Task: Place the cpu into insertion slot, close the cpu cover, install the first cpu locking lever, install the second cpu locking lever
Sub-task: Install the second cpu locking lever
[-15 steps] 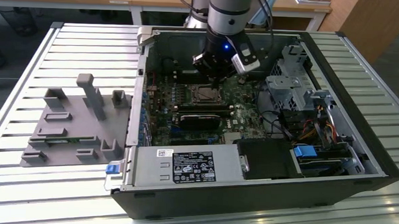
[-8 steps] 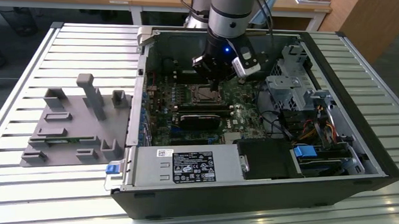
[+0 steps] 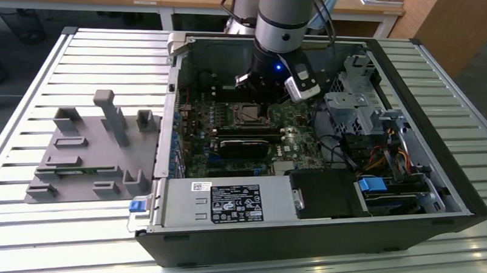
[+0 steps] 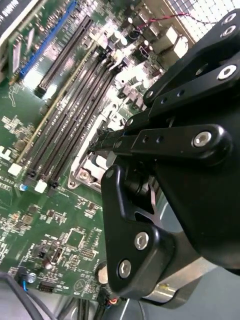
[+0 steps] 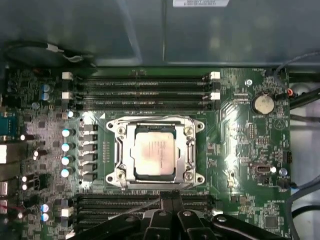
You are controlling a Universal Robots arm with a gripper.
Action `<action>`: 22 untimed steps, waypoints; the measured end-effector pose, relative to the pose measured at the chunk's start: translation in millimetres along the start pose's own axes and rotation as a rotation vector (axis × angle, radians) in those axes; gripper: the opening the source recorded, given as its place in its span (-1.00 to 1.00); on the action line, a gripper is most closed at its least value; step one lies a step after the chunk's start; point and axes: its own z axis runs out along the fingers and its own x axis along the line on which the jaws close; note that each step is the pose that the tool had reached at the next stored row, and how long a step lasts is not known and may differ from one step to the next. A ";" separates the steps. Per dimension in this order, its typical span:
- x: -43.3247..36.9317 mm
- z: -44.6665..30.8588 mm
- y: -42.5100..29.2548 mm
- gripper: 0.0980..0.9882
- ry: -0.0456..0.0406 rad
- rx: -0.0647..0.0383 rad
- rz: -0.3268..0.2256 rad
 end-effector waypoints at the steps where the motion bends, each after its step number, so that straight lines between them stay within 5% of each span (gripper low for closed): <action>1: 0.5 0.0 -0.8 -0.98 0.0000 0.000 0.000; 22: 16.8 -0.2 -9.5 -0.98 -0.0002 0.000 0.004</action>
